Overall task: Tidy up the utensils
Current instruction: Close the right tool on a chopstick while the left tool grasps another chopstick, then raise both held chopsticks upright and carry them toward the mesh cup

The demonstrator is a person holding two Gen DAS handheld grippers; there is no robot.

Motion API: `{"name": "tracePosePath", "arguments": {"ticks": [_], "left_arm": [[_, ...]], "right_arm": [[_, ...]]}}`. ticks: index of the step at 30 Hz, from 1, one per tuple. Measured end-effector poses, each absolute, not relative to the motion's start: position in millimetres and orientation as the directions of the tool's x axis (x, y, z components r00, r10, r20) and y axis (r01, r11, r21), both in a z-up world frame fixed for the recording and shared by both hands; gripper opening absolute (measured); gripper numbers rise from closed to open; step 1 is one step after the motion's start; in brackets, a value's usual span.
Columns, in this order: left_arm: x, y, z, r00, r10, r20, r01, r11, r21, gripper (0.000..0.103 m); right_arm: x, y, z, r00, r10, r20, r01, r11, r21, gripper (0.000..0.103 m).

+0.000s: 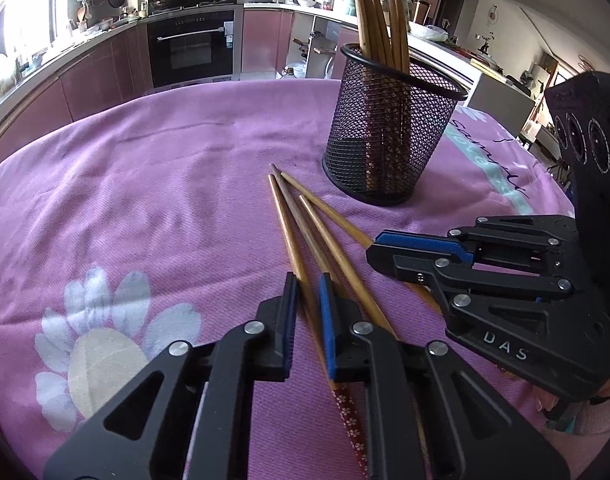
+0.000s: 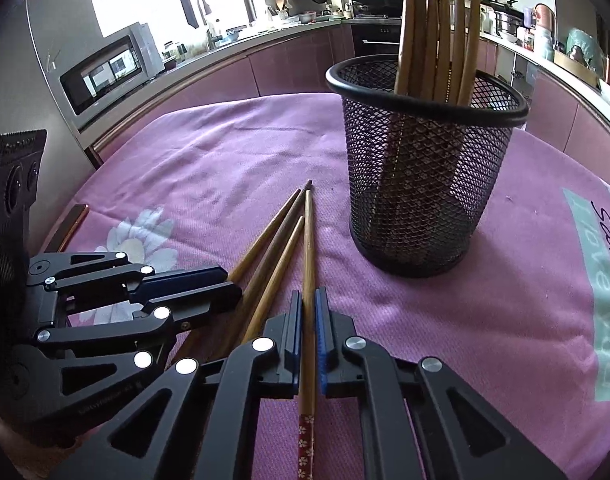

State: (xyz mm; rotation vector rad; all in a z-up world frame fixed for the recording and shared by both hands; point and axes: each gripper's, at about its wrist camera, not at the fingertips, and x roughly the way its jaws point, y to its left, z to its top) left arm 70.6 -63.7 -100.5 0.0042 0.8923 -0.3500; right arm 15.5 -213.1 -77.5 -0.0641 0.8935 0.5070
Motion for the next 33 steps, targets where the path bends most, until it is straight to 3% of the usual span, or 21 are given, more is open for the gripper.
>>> {"name": "tracePosePath", "arguments": {"ticks": [16,33], "left_arm": [[66,-62,-93,0.579,-0.313,-0.753,0.302,0.94,-0.159,0.007],[53,-45,-59,0.591,-0.414,-0.693,0.34,0.906,-0.251,0.007]], "right_arm": [[1,-234,-64,0.52,0.476,-0.709,-0.467,0.854,0.23,0.005],[-15,-251,-42,0.558,0.533,-0.637,-0.48,0.833,0.276,0.005]]}}
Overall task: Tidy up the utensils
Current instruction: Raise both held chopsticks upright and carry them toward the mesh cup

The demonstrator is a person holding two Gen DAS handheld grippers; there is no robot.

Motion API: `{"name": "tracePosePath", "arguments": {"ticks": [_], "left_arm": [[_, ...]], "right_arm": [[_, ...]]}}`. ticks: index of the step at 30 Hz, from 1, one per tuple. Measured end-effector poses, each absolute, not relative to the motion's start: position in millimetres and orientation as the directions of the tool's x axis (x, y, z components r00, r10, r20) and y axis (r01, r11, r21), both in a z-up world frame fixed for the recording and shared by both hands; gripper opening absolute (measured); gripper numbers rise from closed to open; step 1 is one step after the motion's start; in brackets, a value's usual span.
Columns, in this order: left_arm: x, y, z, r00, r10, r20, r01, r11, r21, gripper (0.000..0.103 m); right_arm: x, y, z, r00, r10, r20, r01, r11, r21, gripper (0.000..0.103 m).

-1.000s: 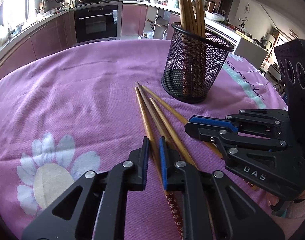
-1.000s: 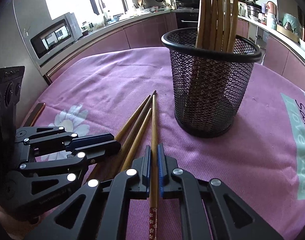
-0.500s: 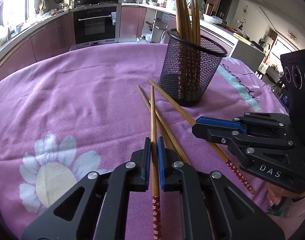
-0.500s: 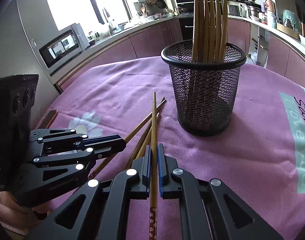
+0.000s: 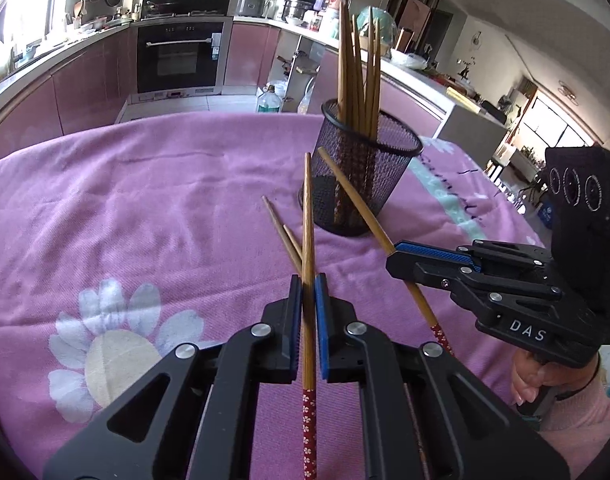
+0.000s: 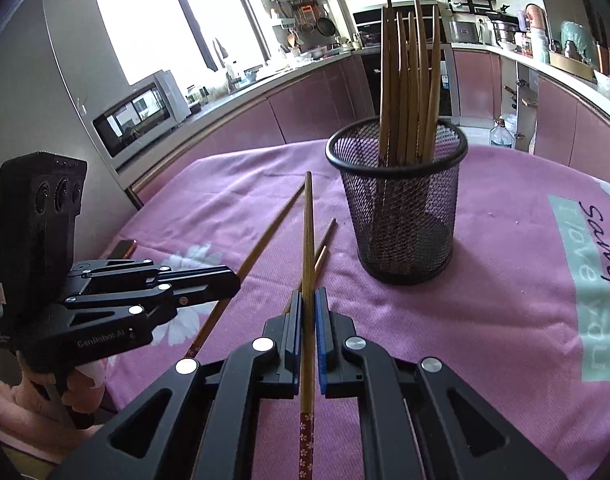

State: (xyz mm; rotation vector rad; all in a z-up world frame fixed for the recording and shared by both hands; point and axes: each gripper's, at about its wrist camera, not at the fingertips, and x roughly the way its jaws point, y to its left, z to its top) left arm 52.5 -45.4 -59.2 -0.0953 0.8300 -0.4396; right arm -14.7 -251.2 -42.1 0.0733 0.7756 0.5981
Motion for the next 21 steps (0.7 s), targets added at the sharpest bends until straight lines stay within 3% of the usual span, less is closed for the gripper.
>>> {"name": "tracePosePath", "arguments": {"ticks": [21], "left_arm": [[28,-26,-2,0.642,-0.538,-0.546,0.418,0.843,-0.34,0.007]], "right_arm": [[-22,-277,-8,0.639,0.569,-0.517,-0.471,0.821,0.322,0.005]]}}
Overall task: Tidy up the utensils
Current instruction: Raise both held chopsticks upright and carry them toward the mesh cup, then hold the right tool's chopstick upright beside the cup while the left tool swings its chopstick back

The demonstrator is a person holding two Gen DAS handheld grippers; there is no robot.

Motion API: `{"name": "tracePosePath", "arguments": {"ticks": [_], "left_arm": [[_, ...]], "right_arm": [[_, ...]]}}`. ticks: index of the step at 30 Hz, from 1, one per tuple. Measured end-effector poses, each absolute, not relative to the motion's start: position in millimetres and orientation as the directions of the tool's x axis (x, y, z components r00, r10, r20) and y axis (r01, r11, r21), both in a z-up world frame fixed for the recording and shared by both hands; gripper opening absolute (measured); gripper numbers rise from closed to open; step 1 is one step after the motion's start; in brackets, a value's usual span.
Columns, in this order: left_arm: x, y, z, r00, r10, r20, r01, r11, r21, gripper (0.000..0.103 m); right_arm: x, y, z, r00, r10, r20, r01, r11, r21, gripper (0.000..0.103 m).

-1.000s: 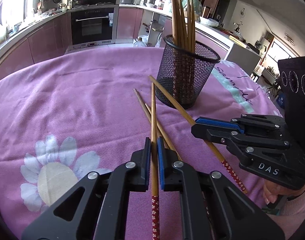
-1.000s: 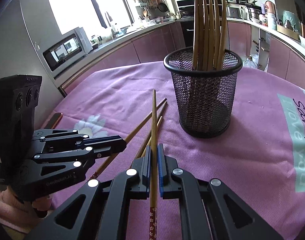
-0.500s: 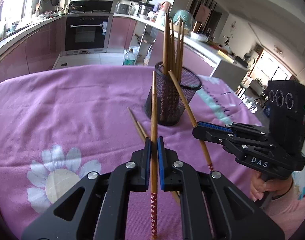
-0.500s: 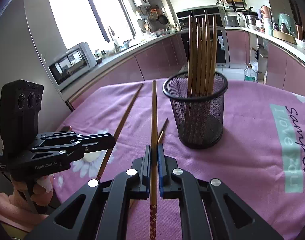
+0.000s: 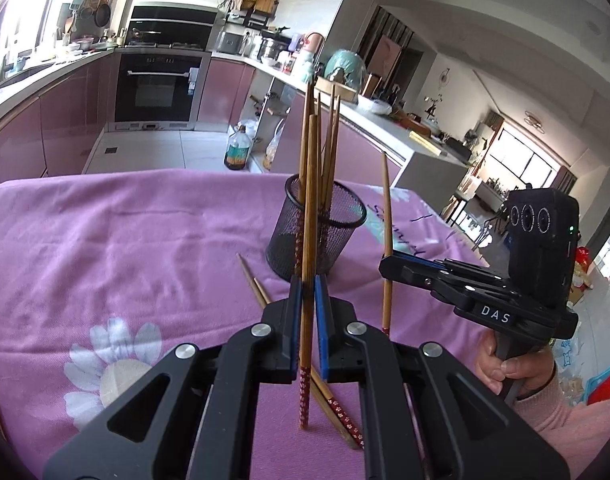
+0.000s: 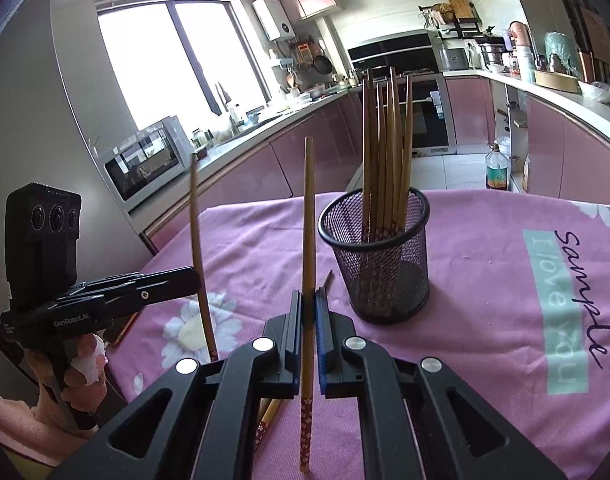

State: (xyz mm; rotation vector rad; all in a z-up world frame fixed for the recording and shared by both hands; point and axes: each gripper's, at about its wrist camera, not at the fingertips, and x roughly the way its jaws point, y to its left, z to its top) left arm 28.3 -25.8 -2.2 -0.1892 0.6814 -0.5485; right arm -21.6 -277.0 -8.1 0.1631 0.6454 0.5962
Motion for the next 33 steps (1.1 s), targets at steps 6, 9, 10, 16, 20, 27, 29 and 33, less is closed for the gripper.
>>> {"name": "tracePosePath", "arguments": {"ticks": [6,9,10,16,20,27,29,33], "left_arm": [[27,-23,4,0.652,-0.546,-0.525,0.423,0.837,-0.345,0.007],[27,-23,6,0.658,-0.545,-0.52,0.422,0.839,-0.344,0.007],[27,-23,7,0.659,-0.545,-0.519,0.423,0.839,-0.344,0.007],[33,-27,1,0.669,-0.513,-0.538,0.406,0.858,-0.314,0.007],[46,-29,-18,0.65,-0.471,-0.597,0.37,0.881,-0.294,0.008],[74,-44,-62,0.589,-0.402,-0.702,0.32,0.913,-0.254,0.019],[80,-51,-71,0.587,-0.366,-0.722,0.31,0.926,-0.218,0.02],[91,-60,-84,0.574,-0.324,-0.752,0.304,0.937,-0.172,0.02]], "right_arm": [[-20,-282,-3,0.65,0.575,-0.497,-0.472,0.818,0.329,0.005],[-21,-283,-1,0.655,0.576,-0.489,-0.472,0.817,0.33,0.005],[-22,-282,-1,0.657,0.576,-0.486,-0.472,0.817,0.33,0.005],[-21,-282,-2,0.659,0.576,-0.483,-0.473,0.817,0.329,0.005],[-20,-283,-5,0.654,0.577,-0.49,-0.47,0.817,0.334,0.005],[-20,-283,-6,0.651,0.577,-0.494,-0.468,0.817,0.337,0.005],[-19,-283,-6,0.65,0.577,-0.495,-0.467,0.817,0.339,0.005],[-19,-284,-6,0.646,0.58,-0.496,-0.469,0.814,0.341,0.005]]}}
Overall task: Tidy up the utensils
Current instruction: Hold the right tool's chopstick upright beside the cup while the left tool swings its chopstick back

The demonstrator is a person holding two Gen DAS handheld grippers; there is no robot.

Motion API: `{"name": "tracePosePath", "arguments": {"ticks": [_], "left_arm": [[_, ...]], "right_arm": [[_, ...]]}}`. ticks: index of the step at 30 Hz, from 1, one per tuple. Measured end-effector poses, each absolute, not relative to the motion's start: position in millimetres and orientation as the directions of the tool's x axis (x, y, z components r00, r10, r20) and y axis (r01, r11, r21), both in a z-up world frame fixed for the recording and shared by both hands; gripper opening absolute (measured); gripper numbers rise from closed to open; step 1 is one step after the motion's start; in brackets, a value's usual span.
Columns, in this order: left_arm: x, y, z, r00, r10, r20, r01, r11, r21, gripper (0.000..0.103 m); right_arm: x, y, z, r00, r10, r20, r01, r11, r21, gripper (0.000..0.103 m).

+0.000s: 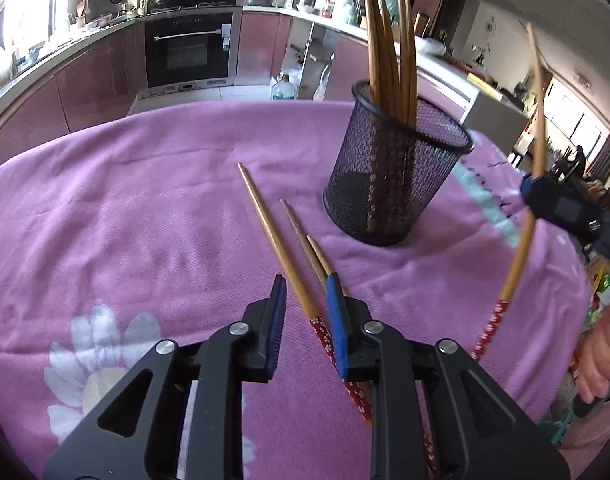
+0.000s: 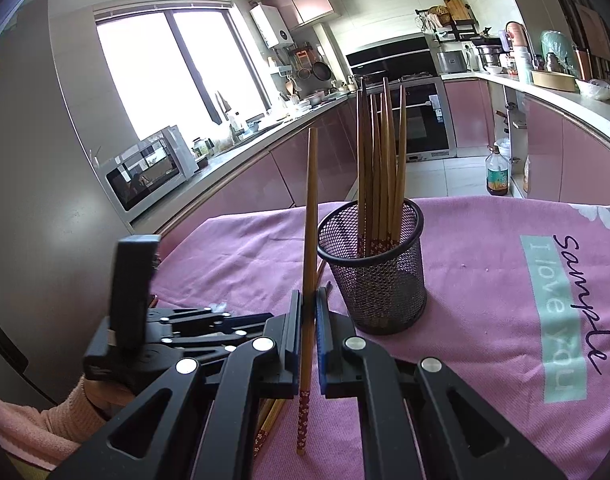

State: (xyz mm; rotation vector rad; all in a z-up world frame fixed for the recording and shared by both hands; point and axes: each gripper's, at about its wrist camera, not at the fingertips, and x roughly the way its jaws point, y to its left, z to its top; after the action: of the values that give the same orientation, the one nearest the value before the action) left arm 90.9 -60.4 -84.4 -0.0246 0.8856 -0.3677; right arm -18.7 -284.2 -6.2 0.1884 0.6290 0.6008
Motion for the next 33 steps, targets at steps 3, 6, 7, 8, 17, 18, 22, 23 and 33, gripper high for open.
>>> {"name": "tracePosePath", "arguments": {"ticks": [3,6,7,8,17,18,22,23,33], "left_arm": [[96,-65,-94,0.559,-0.303,-0.772,0.3,0.942,-0.153,0.02],[93,-63,-99,0.555,-0.3,-0.776,0.3,0.942,-0.149,0.013],[91,-62,-99,0.556,-0.3,-0.775,0.301,0.942,-0.149,0.013],[89,-60,-99,0.555,-0.301,-0.775,0.301,0.942,-0.15,0.012],[54,-38,-99,0.547,-0.293,-0.784,0.283,0.946,-0.157,0.01],[53,-37,-98,0.55,-0.291,-0.783,0.282,0.947,-0.154,0.014],[60,-37,-94,0.575,-0.266,-0.774,0.27,0.954,-0.128,0.019],[64,-37,-93,0.577,-0.267,-0.772,0.271,0.954,-0.127,0.019],[102,-57,-98,0.581,-0.219,-0.784,0.278,0.959,-0.062,0.017]], "right_arm": [[-18,-284,-7,0.643,0.582,-0.498,-0.47,0.813,0.343,0.005],[-17,-285,-8,0.639,0.584,-0.5,-0.471,0.812,0.346,0.005],[-16,-285,-8,0.639,0.583,-0.501,-0.47,0.812,0.346,0.005],[-15,-285,-8,0.638,0.584,-0.502,-0.469,0.812,0.348,0.005],[-14,-285,-10,0.629,0.589,-0.507,-0.473,0.808,0.351,0.006],[-14,-285,-10,0.628,0.59,-0.507,-0.475,0.807,0.351,0.006],[-14,-285,-11,0.624,0.593,-0.509,-0.479,0.805,0.35,0.006],[-14,-284,-10,0.624,0.592,-0.51,-0.479,0.806,0.348,0.006],[-11,-281,-12,0.623,0.584,-0.521,-0.474,0.811,0.342,0.006]]}}
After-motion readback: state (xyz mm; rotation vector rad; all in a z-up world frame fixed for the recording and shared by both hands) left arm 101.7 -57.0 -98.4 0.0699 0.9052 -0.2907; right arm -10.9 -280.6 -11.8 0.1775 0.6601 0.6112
